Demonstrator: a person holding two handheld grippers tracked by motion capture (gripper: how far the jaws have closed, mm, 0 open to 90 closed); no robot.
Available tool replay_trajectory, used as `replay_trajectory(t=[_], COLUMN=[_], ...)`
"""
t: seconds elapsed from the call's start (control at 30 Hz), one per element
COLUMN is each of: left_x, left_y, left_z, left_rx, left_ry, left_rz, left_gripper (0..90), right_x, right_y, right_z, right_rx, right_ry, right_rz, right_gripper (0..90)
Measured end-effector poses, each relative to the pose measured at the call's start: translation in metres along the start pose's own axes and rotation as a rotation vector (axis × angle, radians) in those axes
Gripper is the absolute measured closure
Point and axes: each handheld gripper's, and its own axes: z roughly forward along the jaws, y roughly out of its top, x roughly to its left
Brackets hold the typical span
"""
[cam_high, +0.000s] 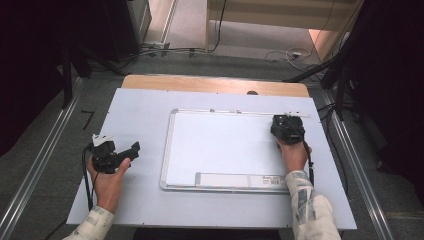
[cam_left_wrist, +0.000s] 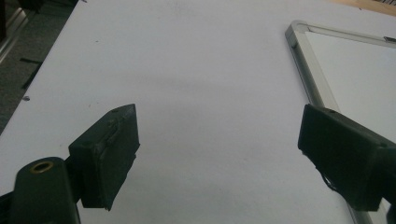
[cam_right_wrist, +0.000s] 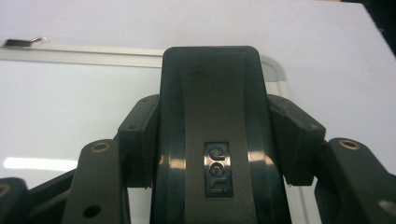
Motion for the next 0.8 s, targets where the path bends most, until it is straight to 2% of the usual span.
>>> replay_trajectory(t=[0.07, 0.13, 0.3, 0.33, 0.4, 0.5, 0.6, 0.8], left_x=[0.000, 0.000, 0.000, 0.000, 0.001, 0.001, 0.001, 0.001], left_y=[0.000, 0.000, 0.000, 0.000, 0.000, 0.000, -0.001, 0.000], left_z=[0.000, 0.000, 0.001, 0.001, 0.000, 0.001, 0.000, -0.001], left_rx=[0.000, 0.000, 0.002, 0.002, 0.001, 0.001, 0.001, -0.002], left_ry=[0.002, 0.003, 0.006, 0.006, 0.005, 0.006, 0.005, 0.005], left_rz=[-0.001, -0.001, -0.002, -0.001, -0.003, -0.004, -0.003, -0.004], left_gripper=[12.9, 12.9, 12.8, 12.8, 12.8, 12.8, 12.8, 12.8], right_x=[-0.004, -0.008, -0.008, -0.008, -0.010, -0.010, -0.010, -0.018], right_y=[0.002, 0.004, 0.009, 0.008, 0.008, 0.007, 0.007, 0.004], right_z=[0.004, 0.008, 0.017, 0.021, 0.023, 0.024, 0.021, 0.005], right_rx=[0.009, 0.011, 0.032, 0.050, 0.038, 0.039, 0.021, -0.035], right_ry=[-0.015, -0.010, -0.029, -0.024, -0.013, -0.010, -0.011, 0.056], right_rz=[0.008, 0.018, 0.002, 0.004, 0.032, 0.018, -0.018, 0.003], right_gripper=[37.9, 37.9, 37.8, 37.8, 37.7, 37.0, 33.7, 28.1])
